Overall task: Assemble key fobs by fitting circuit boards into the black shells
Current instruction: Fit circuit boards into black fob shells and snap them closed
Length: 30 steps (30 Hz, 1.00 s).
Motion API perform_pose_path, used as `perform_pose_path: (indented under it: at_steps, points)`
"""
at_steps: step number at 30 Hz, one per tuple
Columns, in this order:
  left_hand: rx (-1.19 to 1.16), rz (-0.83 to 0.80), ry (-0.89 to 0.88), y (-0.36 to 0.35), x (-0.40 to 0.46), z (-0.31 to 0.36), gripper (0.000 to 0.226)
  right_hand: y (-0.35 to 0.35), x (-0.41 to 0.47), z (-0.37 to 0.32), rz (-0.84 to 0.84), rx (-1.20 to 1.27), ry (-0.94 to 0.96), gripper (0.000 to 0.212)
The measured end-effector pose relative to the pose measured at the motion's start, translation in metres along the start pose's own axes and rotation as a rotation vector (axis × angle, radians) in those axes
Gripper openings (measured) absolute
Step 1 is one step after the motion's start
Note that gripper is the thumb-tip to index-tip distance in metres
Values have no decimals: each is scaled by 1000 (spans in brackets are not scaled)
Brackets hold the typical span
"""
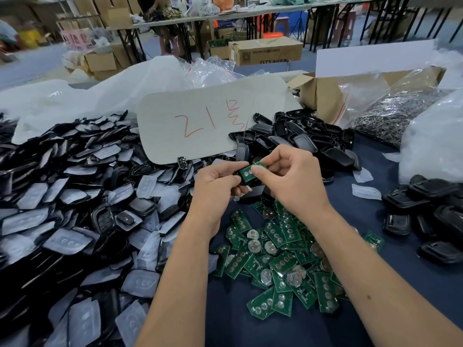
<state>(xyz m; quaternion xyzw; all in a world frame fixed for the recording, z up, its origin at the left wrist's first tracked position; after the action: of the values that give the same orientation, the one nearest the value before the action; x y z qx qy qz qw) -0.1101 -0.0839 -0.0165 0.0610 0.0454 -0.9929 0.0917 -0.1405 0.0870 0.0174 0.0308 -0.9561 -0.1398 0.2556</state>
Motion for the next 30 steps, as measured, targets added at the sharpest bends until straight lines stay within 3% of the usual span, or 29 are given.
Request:
perform_pose_path:
  at_steps: [5,11,14,18,24,30]
  points:
    - [128,66,-92,2,-3,4,19,0,-1,-3,0,-118,-4,21]
    - [194,59,-139,8,-4,10,23,5,0,12,-6,-157,-105,37]
    - [198,41,-133,10,-3,10,25,-2,-1,17,-93,-92,-132,28]
    - [97,-23,-31,12,-1,2,23,-18,-6,17,-138,189,-164,13]
    - [-4,-13,21,11,3,-4,26,-20,-6,13,-89,224,-138,11]
    - [-233,133,27,9,-1,-4,17,-14,-4,10,77,361,-177,11]
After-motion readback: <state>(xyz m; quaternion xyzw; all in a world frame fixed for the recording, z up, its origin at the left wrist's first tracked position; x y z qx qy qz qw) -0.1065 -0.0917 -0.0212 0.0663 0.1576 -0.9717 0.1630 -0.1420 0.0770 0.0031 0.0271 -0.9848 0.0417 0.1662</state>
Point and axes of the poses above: each hand's wrist, its own x-axis towards the middle knuckle, its own y-axis out of the back of the hand, z = x × y, the point moved 9 cm from there along x, towards the middle knuckle, and after that the axes turned 8 degrees about y, right-handed, at the moved point
